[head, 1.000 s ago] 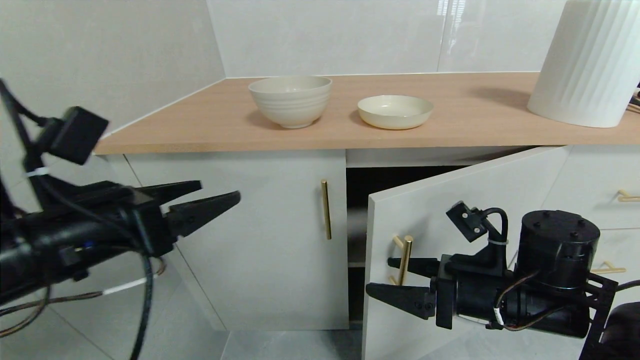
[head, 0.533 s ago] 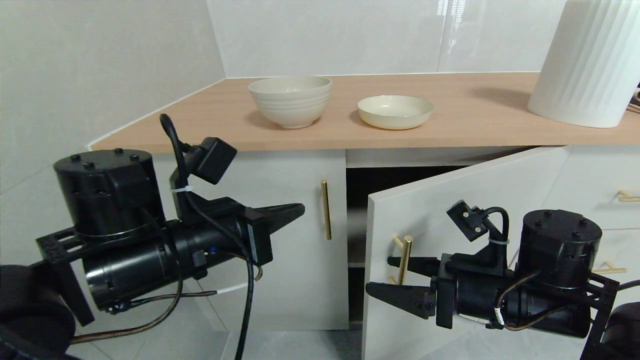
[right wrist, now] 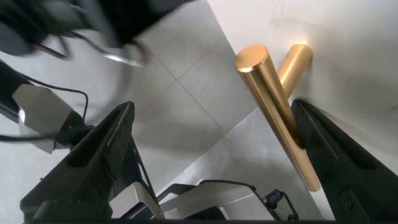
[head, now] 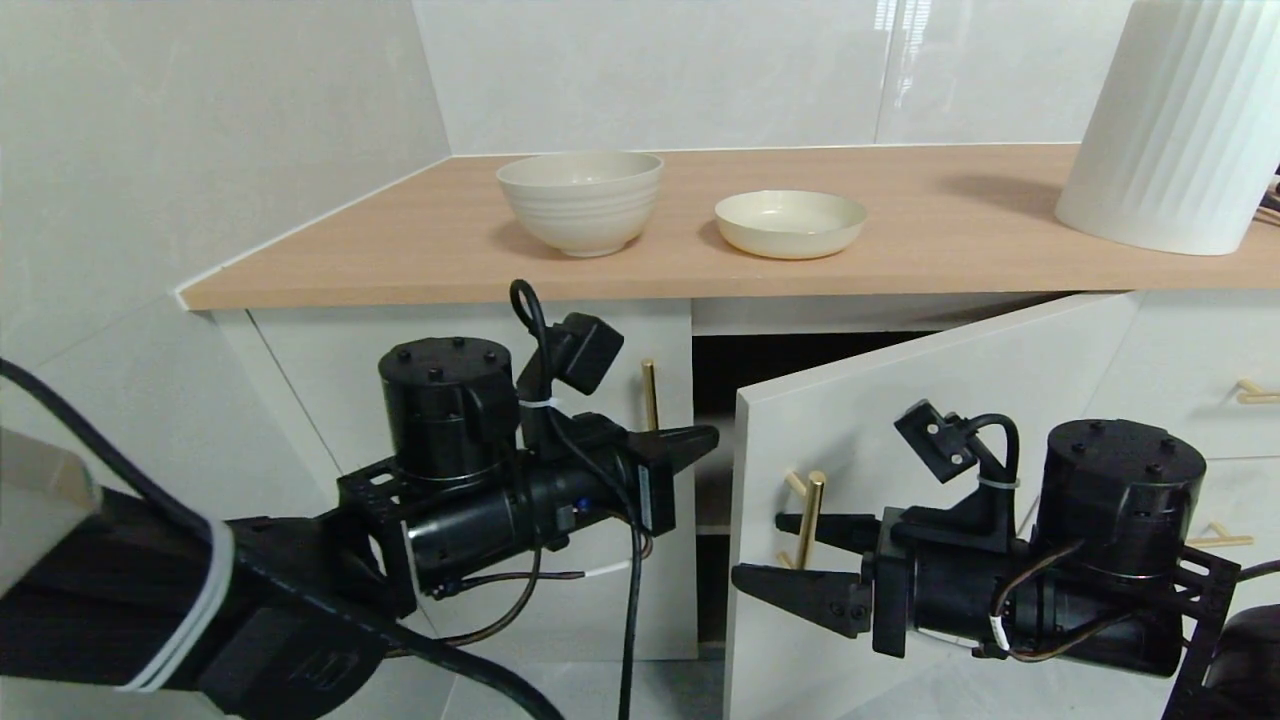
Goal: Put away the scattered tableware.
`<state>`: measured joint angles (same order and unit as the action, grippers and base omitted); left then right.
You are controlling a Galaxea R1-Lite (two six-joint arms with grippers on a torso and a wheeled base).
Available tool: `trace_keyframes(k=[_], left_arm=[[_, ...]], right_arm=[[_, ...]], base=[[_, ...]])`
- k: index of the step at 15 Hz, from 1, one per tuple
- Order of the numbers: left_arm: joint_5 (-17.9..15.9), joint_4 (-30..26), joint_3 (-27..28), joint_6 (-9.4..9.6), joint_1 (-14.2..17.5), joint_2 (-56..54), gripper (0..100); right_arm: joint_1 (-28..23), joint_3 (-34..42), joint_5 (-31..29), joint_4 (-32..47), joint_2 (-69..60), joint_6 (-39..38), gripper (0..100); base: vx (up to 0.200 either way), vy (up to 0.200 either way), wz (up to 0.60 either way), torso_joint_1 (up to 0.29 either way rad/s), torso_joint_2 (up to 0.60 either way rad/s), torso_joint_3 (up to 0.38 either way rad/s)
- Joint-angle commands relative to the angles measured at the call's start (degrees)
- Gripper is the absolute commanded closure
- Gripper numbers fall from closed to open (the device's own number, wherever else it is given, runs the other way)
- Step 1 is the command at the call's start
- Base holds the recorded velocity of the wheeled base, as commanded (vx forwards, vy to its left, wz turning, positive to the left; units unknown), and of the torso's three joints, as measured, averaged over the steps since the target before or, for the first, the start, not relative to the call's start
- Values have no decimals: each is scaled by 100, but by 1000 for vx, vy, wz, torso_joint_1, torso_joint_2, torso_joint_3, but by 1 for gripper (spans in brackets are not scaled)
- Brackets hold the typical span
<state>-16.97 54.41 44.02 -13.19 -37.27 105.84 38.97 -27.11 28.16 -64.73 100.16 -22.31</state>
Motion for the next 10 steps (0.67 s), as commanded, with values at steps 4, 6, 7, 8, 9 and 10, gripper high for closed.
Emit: trace_keyframes(k=[4,6,7,8,9,10], left_arm=[[1,527,107,-43,-202,640,100],[-8,518,133,-43,-264,552,100],[-8,518,160,-43,-272,561,100],[-8,518,239,-43,-299,578,100],[-8,510,274,-43,-308,578,100],[-17,501,406,-43,-378,649,100]], right_arm=[[-180,-31,-4,4,30,-2,0],[-197,-31,-4,4,4,-2,0],[-197,-31,-4,4,4,-2,0],[-197,-31,-4,-4,13,7,0],[-197,-31,-4,4,21,-2,0],[-215,-22,-4,4,48,7,0]], base=[[0,0,0,0,0,0],[0,0,0,0,0,0],[0,0,0,0,0,0],[0,0,0,0,0,0],[0,0,0,0,0,0],[0,0,0,0,0,0]])
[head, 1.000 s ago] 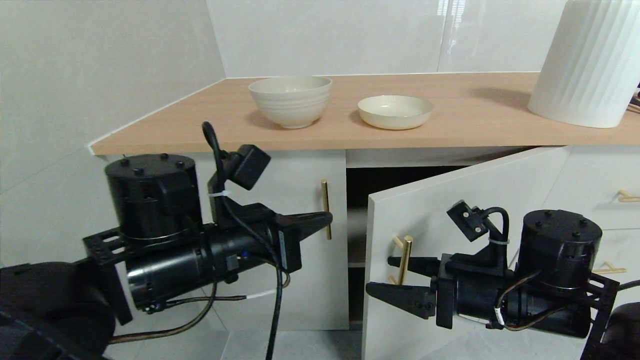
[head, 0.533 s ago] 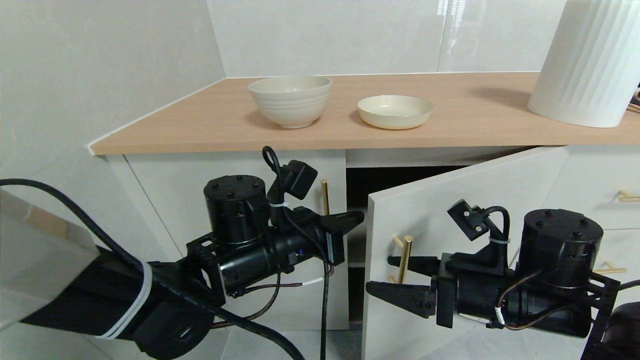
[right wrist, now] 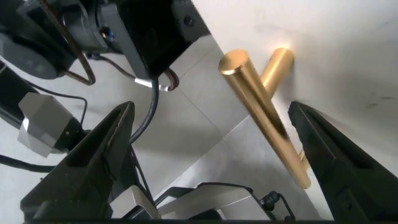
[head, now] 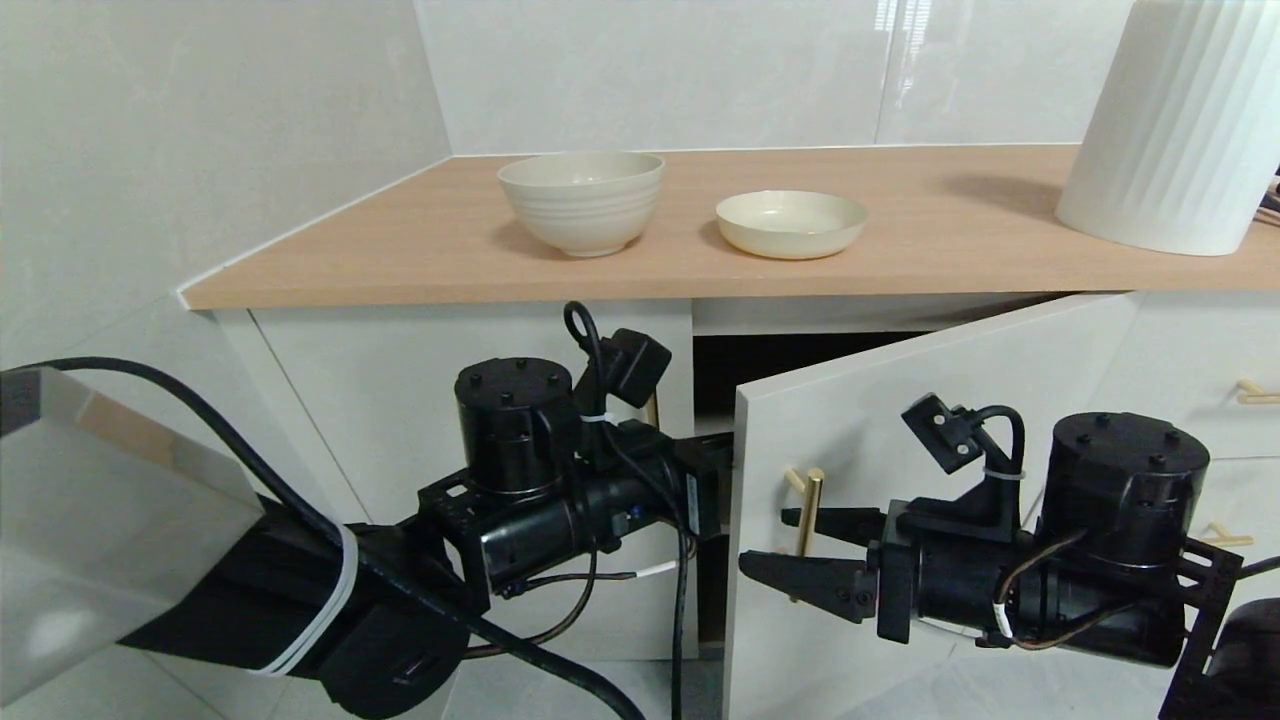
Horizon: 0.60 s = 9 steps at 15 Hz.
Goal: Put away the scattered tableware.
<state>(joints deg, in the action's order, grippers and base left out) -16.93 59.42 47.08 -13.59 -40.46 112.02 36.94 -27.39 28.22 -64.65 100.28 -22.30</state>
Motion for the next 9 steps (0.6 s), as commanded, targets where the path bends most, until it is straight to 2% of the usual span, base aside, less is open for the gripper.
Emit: trace_keyframes(k=[1,2,6,9], left_arm=[[-12,9,144,-3,-120,57,100],[-12,9,126,-3,-155,30,100],[-12,9,100,-3,-190,13,100],[-12,0,108,-3,-234,13,100]], right_arm=[[-99,-3,-10,-4,35,6,0],[-222,-12,-10,-4,27,41,0],[-1233,-73,-1,22,-26,463,0],[-1391,226,-10,330,-589,498,0]], base=[[0,0,0,0,0,0],[0,0,0,0,0,0],[0,0,0,0,0,0],[0,0,0,0,0,0]])
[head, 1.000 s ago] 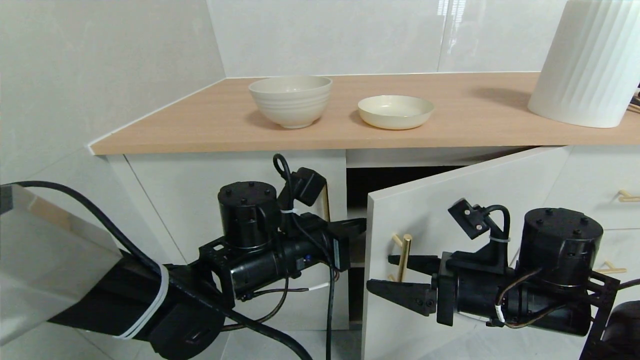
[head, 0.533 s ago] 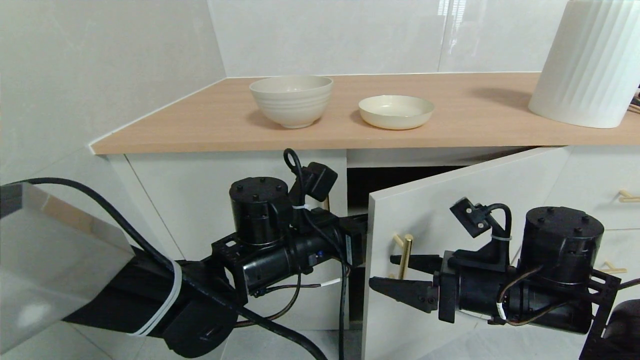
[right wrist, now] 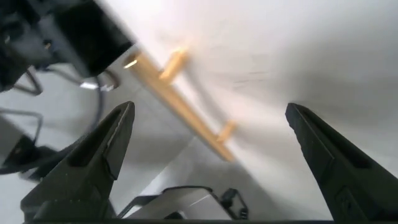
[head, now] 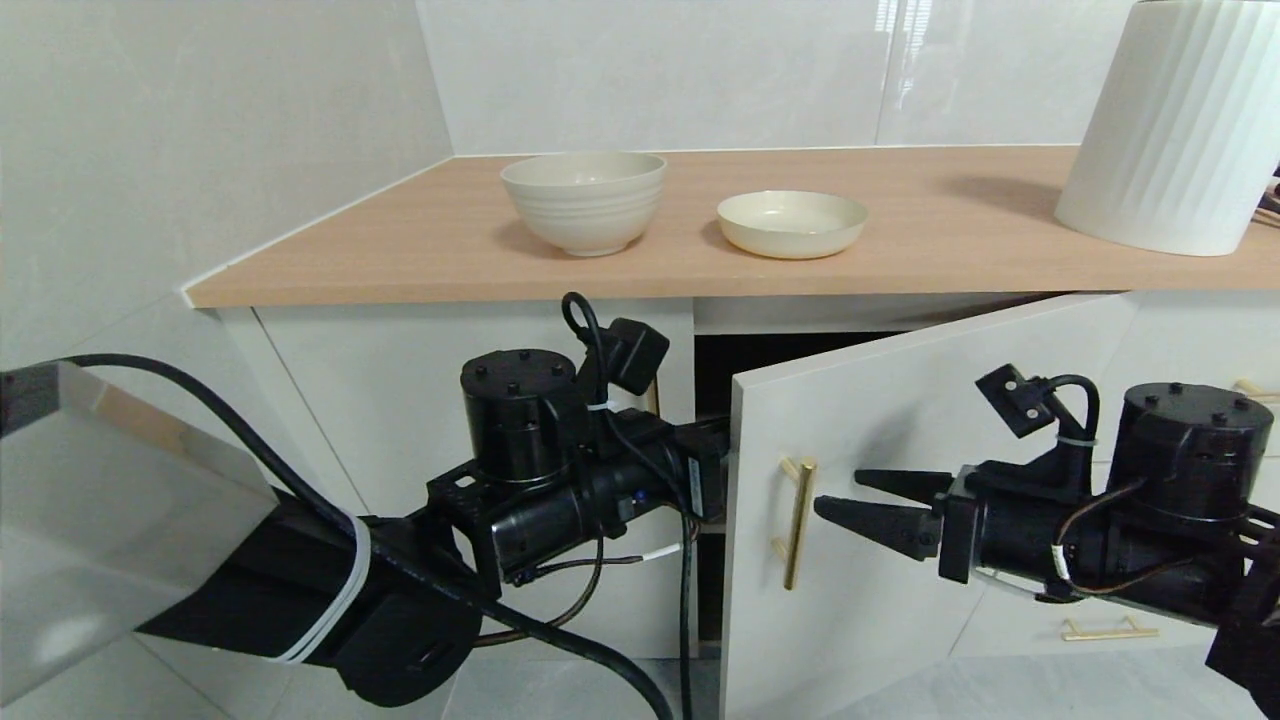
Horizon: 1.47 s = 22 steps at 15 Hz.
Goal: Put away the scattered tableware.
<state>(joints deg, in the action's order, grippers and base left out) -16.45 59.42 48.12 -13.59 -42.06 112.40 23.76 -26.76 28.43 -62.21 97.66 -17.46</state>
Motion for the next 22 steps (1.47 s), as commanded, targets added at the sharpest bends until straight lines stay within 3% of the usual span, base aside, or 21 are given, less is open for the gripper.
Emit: trace_keyframes(k=[1,6,13,18,22], left_arm=[[-61,-18,5,-3,-75,-16,100],[-61,-53,-4,-3,-189,-25,100],[-17,-123,-4,-12,-391,10,100],[-52,-1046,673,-12,-461,239,100],[-61,-1670,1253,-12,-461,485,100]], right_arm=[[-73,294,-30,271,-511,85,0],[-3,1314,-57,587,-1698,436,0],[-3,1314,-57,1150,-2322,436,0],[-3,1305,-57,1150,-2409,445,0],[-3,1314,-57,1158,-2559,454,0]], base=[[0,0,0,0,0,0],[0,0,0,0,0,0],[0,0,0,0,0,0],[-160,0,0,5,3,2],[0,0,0,0,0,0]])
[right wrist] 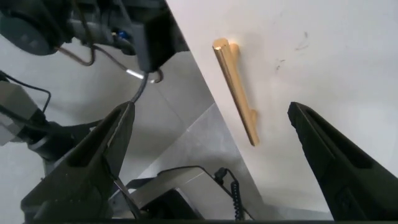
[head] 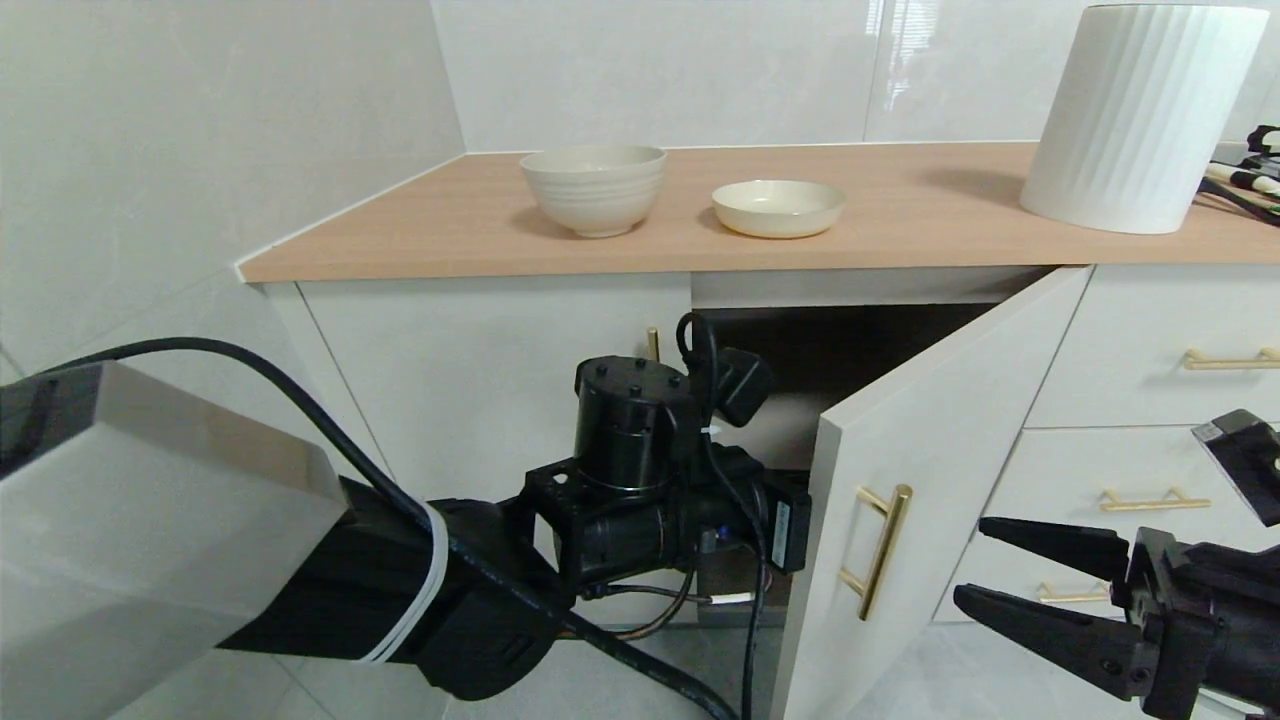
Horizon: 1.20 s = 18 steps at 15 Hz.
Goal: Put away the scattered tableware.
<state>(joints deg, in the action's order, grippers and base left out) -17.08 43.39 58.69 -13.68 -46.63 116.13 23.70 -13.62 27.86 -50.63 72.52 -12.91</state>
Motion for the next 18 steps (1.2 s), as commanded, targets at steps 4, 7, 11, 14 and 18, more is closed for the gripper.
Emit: trace_keyframes(k=[4,7,11,14,18], left_arm=[[12,-111,231,-12,-101,42,100],[20,-296,504,-21,-110,138,100],[12,-454,820,-390,-118,288,100],[47,-480,925,-399,-154,402,100],[600,-507,1171,-399,-734,446,100]], right_arm=[[82,-18,9,79,-256,-1,0],[117,-45,1,88,-529,-1,0],[232,-71,18,88,-1021,-1,0],[495,-80,27,194,-1249,-1,0],[1207,-97,36,545,-1601,-1,0]], base=[[0,0,0,0,0,0],[-200,0,0,12,2,-1],[0,0,0,0,0,0],[0,0,0,0,0,0],[0,0,0,0,0,0]])
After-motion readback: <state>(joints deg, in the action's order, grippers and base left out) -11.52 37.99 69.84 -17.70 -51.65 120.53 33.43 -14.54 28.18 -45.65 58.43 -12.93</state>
